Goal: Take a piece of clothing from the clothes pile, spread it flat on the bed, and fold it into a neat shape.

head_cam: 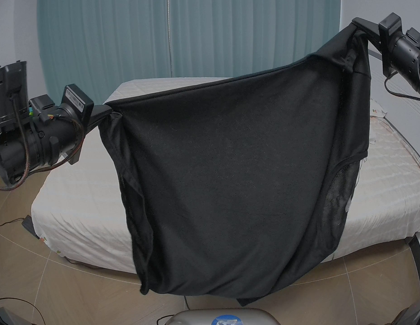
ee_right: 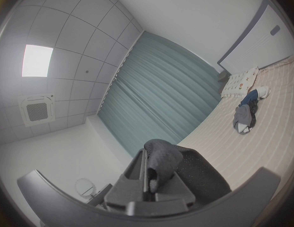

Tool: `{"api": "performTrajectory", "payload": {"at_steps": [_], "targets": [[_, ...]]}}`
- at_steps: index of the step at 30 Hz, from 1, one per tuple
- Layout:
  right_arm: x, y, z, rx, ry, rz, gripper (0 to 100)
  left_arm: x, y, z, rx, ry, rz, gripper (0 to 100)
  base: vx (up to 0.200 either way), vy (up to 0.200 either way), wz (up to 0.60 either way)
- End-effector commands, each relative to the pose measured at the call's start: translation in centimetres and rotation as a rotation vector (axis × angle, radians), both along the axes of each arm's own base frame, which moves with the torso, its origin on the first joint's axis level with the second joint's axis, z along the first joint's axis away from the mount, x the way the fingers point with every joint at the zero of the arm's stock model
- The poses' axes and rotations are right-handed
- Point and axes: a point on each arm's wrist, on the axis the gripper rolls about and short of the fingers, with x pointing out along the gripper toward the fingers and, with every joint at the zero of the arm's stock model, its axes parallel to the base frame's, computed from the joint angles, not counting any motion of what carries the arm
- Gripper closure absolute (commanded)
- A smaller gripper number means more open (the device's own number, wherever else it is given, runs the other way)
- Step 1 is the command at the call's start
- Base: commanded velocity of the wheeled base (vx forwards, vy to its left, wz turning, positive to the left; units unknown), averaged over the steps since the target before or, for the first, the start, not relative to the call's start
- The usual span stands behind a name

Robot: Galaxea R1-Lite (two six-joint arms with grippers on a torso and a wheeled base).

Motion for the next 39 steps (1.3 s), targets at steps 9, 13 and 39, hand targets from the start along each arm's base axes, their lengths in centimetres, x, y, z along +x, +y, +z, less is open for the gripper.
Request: {"api": "performTrajectory", "payload": {"at_steps": [9,13,39], "targets": [[10.3,0.9,-4.3,-0.088,0.124,-0.088,100,8.1,-1.4,-2.4,0.028,0.09,0.045,100,0.067,0.0,0.0],[12.1,0.8,-4.5,-0.088,0.12,-0.106,100,10.7,-2.2,-3.9,0.042,0.123,0.046,100,0.2,0.0,0.0],[21.0,1.6,-10.6,-0.106,0.145,-0.15,100,21.1,-4.2,-9.6,0.055,0.166,0.08,100,0.2,0.0,0.0]]}}
